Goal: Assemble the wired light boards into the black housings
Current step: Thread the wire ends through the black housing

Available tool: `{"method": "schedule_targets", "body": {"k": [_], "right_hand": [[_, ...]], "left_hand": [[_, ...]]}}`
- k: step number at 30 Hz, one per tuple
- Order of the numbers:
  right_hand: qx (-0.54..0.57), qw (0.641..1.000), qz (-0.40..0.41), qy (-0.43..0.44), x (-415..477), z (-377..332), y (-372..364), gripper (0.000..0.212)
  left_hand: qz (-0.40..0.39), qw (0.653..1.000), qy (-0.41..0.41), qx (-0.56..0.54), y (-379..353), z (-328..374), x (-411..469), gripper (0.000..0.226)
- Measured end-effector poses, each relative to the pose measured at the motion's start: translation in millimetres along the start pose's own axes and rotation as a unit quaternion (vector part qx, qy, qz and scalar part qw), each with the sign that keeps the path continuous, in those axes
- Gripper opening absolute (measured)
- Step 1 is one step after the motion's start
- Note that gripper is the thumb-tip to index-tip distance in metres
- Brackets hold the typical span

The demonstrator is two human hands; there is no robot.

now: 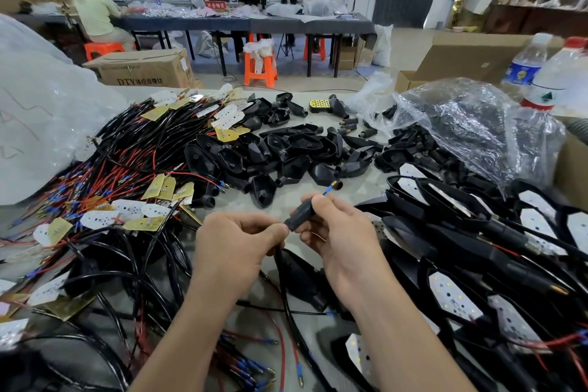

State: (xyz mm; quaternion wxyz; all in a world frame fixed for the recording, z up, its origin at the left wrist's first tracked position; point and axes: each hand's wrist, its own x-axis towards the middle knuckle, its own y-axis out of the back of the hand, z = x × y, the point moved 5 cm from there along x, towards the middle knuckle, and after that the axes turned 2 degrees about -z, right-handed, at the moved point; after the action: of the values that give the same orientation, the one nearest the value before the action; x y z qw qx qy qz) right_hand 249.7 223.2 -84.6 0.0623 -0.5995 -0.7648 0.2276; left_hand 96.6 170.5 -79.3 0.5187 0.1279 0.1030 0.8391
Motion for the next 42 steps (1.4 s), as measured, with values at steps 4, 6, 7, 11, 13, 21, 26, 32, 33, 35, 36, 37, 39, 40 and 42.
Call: {"method": "schedule_targets", "body": {"k": [4,6,7,11,13,21,26,32,33,35,36,37,39,40,42], "right_hand": [[0.011,1.000,0.011,0.010,-1,-2,2,0.021],[-0.005,1.000,0.002,0.019,-1,-3,0,0.023],[-0.010,1.000,-0.004,0.023,-1,-3,-1,0.025],[-0.016,0.999,0.000,0.044,-2,-5,-1,0.032],[0.004,0.997,0.037,0.063,-1,-9,4,0.036],[0.048,0.983,0.121,0.129,-2,-19,12,0.047],[-0.043,0.968,0.147,0.198,-3,-30,18,0.038],[0.014,0.952,0.217,0.214,2,-33,36,0.040],[0.028,0.951,0.218,0.217,2,-34,37,0.041],[0.041,0.948,0.224,0.224,0,-36,39,0.041],[0.047,0.946,0.227,0.227,0,-38,41,0.041],[0.061,0.946,0.223,0.228,-1,-40,41,0.040],[0.097,0.956,0.179,0.210,0,-41,38,0.038],[0.096,0.968,0.145,0.183,1,-39,33,0.039],[0.033,0.990,0.062,0.121,-1,-30,15,0.040]], "left_hand": [[-0.044,0.992,0.012,-0.119,-8,3,-1,0.027],[-0.074,0.987,0.011,-0.145,-14,3,-1,0.027],[-0.085,0.988,0.010,-0.126,-16,2,-1,0.020],[-0.066,0.998,0.011,-0.009,-17,-2,-3,0.016],[-0.072,0.997,0.031,-0.010,-17,-2,-3,0.029],[-0.358,0.922,0.085,-0.121,-33,11,-22,0.046],[-0.284,0.957,0.032,-0.049,-27,13,-16,0.028],[-0.341,0.940,0.007,0.024,-28,12,-24,0.033],[-0.395,0.918,0.023,-0.006,-29,14,-28,0.030],[-0.510,0.857,0.054,-0.049,-27,16,-38,0.020],[-0.546,0.833,0.062,-0.069,-24,17,-41,0.018],[-0.556,0.824,0.065,-0.087,-22,17,-41,0.018],[-0.503,0.852,0.071,-0.126,-17,15,-34,0.023],[-0.451,0.877,0.080,-0.149,-15,11,-27,0.028],[-0.357,0.913,0.091,-0.176,-10,4,-16,0.038]]}}
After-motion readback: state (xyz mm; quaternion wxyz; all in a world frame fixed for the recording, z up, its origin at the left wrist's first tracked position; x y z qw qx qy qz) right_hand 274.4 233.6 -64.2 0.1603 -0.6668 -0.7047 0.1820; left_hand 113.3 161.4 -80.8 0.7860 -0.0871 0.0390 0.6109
